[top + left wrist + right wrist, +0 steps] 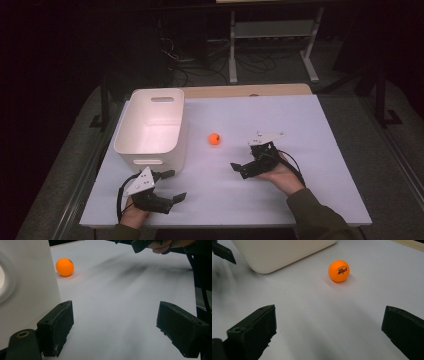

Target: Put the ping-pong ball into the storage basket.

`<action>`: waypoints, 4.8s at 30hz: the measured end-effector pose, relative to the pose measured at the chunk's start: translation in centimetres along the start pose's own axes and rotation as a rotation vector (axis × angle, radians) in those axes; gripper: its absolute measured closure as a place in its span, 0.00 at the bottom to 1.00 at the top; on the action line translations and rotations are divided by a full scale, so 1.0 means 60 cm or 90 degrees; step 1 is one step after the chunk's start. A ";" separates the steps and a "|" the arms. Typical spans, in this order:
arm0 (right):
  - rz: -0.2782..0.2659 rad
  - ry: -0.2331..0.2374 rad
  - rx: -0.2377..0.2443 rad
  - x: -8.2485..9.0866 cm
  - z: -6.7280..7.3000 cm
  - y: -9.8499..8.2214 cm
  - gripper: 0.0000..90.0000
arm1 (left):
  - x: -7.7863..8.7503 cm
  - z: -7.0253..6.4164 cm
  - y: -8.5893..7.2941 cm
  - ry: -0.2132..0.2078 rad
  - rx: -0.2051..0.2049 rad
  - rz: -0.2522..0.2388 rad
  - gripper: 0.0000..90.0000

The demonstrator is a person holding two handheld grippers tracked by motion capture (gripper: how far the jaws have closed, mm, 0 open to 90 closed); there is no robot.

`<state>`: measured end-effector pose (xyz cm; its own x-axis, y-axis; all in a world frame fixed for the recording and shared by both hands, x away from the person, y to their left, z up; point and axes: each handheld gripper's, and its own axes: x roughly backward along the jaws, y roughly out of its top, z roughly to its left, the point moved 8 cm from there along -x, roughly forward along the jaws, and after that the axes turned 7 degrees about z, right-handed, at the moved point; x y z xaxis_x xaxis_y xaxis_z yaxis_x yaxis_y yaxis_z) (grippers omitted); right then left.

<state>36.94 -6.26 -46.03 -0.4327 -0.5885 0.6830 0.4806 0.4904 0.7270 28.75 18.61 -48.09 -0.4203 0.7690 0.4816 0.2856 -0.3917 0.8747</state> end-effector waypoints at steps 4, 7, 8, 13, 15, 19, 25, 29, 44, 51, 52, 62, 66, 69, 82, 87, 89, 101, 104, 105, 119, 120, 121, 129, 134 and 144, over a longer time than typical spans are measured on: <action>0.000 0.001 0.003 -0.003 0.000 0.004 0.00 | 0.000 0.000 0.000 0.000 -0.001 0.000 0.16; -0.001 0.002 0.003 -0.005 0.001 0.006 0.00 | 0.000 0.000 0.000 0.000 -0.001 0.000 0.16; -0.001 0.002 0.004 -0.005 0.001 0.007 0.00 | 0.000 0.000 0.000 0.000 -0.001 0.000 0.16; -0.001 0.004 0.006 -0.009 0.002 0.012 0.00 | 0.000 0.000 0.000 0.000 -0.001 0.000 0.16; -0.002 0.004 0.007 -0.009 0.002 0.013 0.00 | 0.000 0.000 0.000 0.000 -0.001 0.000 0.16; 0.000 0.005 0.007 -0.013 0.002 0.014 0.00 | 0.000 0.000 0.000 0.000 0.000 -0.001 0.16; 0.002 0.005 0.006 -0.016 0.000 0.017 0.00 | 0.000 0.000 0.000 0.000 -0.002 0.000 0.16; 0.001 0.004 0.006 -0.019 -0.002 0.020 0.00 | 0.000 0.000 0.000 0.000 -0.001 0.000 0.16; -0.001 0.005 0.010 -0.029 -0.005 0.037 0.00 | 0.000 0.000 0.000 0.000 0.000 -0.001 0.16; 0.000 0.005 0.014 -0.033 -0.006 0.043 0.00 | 0.000 0.000 0.000 0.000 -0.002 0.000 0.16; -0.001 0.006 0.013 -0.033 -0.005 0.045 0.00 | 0.000 0.000 0.000 0.000 -0.002 -0.001 0.16; -0.002 0.007 0.020 -0.038 -0.005 0.059 0.00 | 0.000 0.000 0.000 -0.001 -0.002 -0.001 0.16; -0.002 0.008 0.020 -0.040 -0.005 0.062 0.00 | 0.000 0.000 0.000 -0.001 -0.002 0.000 0.16; -0.004 0.008 0.021 -0.042 -0.005 0.066 0.00 | 0.000 0.000 0.000 -0.001 -0.002 0.000 0.16; -0.006 0.009 0.025 -0.049 -0.004 0.080 0.00 | 0.000 0.000 0.000 -0.001 -0.002 0.000 0.16; -0.007 0.010 0.025 -0.055 -0.005 0.086 0.00 | 0.000 0.000 0.000 -0.001 -0.002 0.000 0.16; -0.007 0.010 0.024 -0.056 -0.006 0.088 0.00 | 0.000 0.000 0.000 -0.001 -0.002 0.000 0.16; -0.011 0.009 0.025 -0.064 -0.009 0.103 0.00 | 0.000 0.000 0.000 -0.002 0.000 0.000 0.16; -0.012 0.010 0.023 -0.065 -0.009 0.105 0.00 | 0.000 0.000 0.000 -0.002 -0.002 0.000 0.16; -0.012 0.010 0.022 -0.068 -0.010 0.107 0.00 | 0.000 0.000 0.000 -0.002 -0.002 0.000 0.16; -0.011 0.010 0.017 -0.083 -0.016 0.119 0.00 | 0.000 0.000 0.000 -0.002 0.000 0.000 0.16; -0.010 0.009 0.016 -0.084 -0.017 0.119 0.00 | 0.000 0.000 0.000 -0.003 -0.001 0.000 0.16; -0.009 0.010 0.014 -0.085 -0.017 0.120 0.00 | 0.000 0.000 0.000 -0.003 -0.001 0.000 0.16; -0.011 0.012 0.007 -0.102 -0.021 0.128 0.00 | 0.000 0.000 0.000 -0.003 0.000 -0.001 0.16; -0.014 0.014 0.004 -0.109 -0.023 0.133 0.00 | 0.000 0.000 0.000 -0.003 -0.001 0.001 0.16; -0.016 0.013 0.001 -0.126 -0.026 0.144 0.00 | 0.000 0.000 0.000 -0.005 0.000 0.000 0.16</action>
<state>45.53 1.43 -45.01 -0.4287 -0.6133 0.6634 0.4688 0.4767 0.7436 28.76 18.62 -48.10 -0.4138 0.7726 0.4814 0.2857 -0.3918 0.8745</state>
